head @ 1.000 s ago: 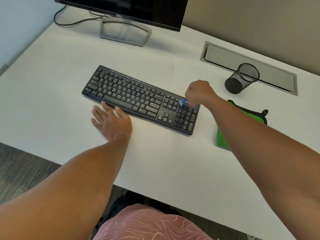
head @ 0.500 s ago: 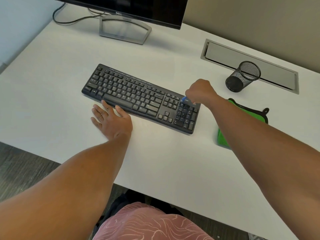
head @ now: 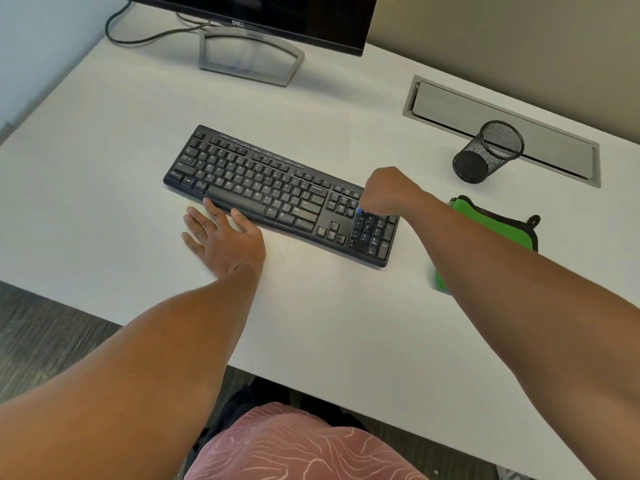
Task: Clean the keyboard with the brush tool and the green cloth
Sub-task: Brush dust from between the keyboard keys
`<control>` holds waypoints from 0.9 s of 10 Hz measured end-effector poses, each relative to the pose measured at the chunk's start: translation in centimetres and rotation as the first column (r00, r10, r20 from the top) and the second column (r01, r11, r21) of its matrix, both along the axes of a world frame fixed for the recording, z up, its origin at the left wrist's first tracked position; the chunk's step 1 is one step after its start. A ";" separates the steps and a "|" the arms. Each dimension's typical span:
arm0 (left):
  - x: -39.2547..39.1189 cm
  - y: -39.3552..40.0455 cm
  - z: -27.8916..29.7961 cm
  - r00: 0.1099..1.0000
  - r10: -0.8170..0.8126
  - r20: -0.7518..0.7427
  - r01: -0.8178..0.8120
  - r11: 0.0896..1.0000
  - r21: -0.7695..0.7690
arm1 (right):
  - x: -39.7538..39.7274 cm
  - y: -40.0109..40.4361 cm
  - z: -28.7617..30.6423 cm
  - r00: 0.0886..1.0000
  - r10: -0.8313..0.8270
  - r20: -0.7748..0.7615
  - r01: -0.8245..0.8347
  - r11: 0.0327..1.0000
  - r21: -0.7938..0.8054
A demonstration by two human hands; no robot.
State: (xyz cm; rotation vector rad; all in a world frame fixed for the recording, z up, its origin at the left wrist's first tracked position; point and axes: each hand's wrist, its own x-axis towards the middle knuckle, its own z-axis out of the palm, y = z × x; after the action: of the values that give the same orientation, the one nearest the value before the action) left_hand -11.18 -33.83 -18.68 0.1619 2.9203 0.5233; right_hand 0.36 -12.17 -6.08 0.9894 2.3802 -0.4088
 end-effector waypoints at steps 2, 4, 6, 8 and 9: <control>0.0 0.0 -0.1 1.000 0.004 0.008 -0.004 1.000 0.007 | -0.6 0.2 0.7 0.995 0.090 0.053 -0.084 0.992 -0.096; 0.0 0.0 -0.2 1.000 0.005 0.001 -0.005 1.000 0.008 | -0.5 -0.2 0.1 0.987 0.138 0.082 -0.137 0.990 -0.013; 0.0 0.0 -0.1 1.000 0.001 0.001 -0.001 1.000 0.009 | -1.0 0.4 1.8 0.967 0.210 0.146 -0.200 0.977 -0.079; 0.0 -0.1 -0.1 1.000 0.002 0.004 -0.002 1.000 0.008 | -0.1 0.4 0.4 0.985 0.149 0.086 -0.152 0.988 0.024; 0.0 0.0 -0.1 1.000 0.005 0.001 -0.005 1.000 0.007 | -0.1 -0.3 0.5 0.973 0.182 0.143 -0.174 0.982 -0.073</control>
State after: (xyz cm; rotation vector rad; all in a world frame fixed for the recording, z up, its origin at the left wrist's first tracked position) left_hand -11.16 -33.84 -18.74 0.1548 2.9195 0.5342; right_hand 0.22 -12.43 -5.58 0.7446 2.2840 -0.3251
